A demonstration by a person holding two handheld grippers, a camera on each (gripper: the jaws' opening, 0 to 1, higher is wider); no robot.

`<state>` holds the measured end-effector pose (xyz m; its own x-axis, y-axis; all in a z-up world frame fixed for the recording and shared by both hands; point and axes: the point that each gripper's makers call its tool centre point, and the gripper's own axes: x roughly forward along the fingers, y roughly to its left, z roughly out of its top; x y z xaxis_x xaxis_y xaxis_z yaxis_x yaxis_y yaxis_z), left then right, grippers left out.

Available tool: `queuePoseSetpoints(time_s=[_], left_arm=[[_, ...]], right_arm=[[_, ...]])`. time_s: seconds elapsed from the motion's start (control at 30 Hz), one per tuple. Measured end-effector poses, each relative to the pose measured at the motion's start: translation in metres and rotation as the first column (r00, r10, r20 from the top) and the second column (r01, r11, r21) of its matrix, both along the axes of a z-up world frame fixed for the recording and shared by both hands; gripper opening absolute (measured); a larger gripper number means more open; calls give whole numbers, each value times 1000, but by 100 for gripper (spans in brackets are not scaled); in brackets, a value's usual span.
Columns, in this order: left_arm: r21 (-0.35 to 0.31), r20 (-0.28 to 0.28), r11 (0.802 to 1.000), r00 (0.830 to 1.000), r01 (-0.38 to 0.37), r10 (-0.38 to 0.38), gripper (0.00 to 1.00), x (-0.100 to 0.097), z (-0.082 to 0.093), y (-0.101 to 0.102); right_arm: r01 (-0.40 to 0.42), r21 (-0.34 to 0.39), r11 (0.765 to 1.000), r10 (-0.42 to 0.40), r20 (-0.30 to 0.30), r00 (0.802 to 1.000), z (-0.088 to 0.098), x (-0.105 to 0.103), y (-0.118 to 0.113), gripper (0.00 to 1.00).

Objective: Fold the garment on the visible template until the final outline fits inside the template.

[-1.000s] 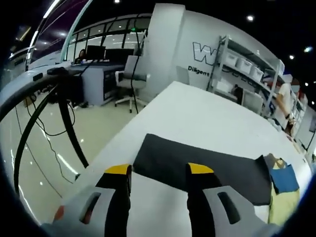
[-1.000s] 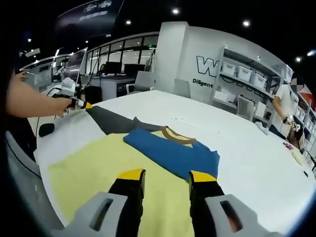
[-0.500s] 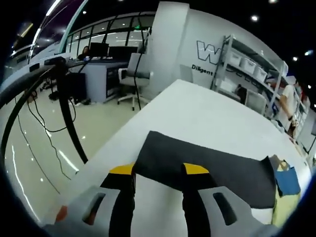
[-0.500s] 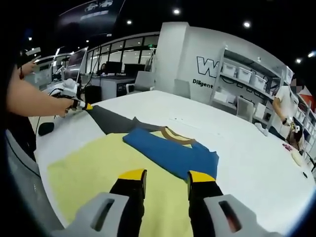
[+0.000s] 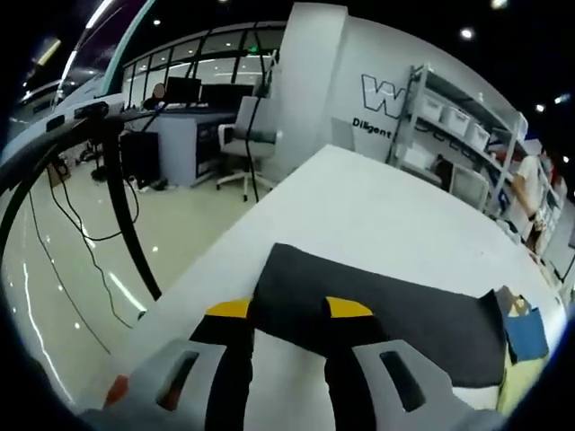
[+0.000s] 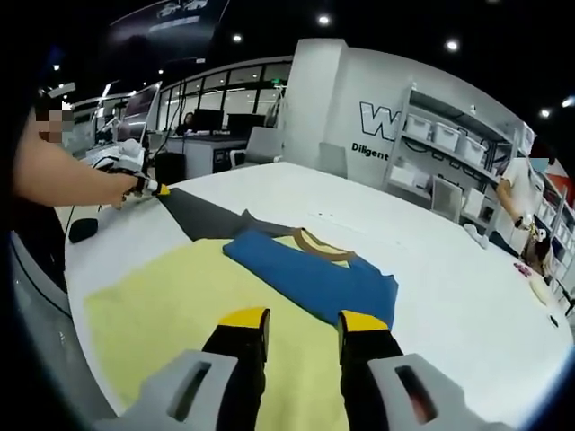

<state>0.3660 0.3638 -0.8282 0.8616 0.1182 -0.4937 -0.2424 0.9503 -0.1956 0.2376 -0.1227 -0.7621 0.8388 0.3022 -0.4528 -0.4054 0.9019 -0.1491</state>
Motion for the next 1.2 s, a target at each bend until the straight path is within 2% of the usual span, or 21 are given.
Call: queuePoseSetpoints(time_s=[0.2, 0.33, 0.57, 0.83, 1.0, 1.2], left_arm=[[-20, 0, 999, 1000, -29, 29, 20, 6, -5, 6], [-28, -14, 999, 999, -41, 41, 13, 7, -10, 7], [-20, -15, 998, 998, -58, 57, 11, 10, -15, 10], [-15, -25, 997, 997, -73, 73, 0, 17, -18, 15], [1, -25, 997, 996, -82, 82, 0, 18, -21, 21], [28, -11, 996, 997, -79, 80, 0, 17, -14, 19]], right_arm=[[-5, -9, 1000, 5, 4, 1000, 0, 1, 1, 26], [-4, -11, 1000, 4, 6, 1000, 1, 1, 1, 26], [-7, -19, 1000, 7, 6, 1000, -1, 2, 1, 25], [-11, -34, 999, 11, -6, 1000, -6, 1, 0, 24], [-10, -37, 999, 9, -12, 1000, -8, 0, -1, 23], [-2, -38, 999, 1, -18, 1000, -9, 0, -3, 23]])
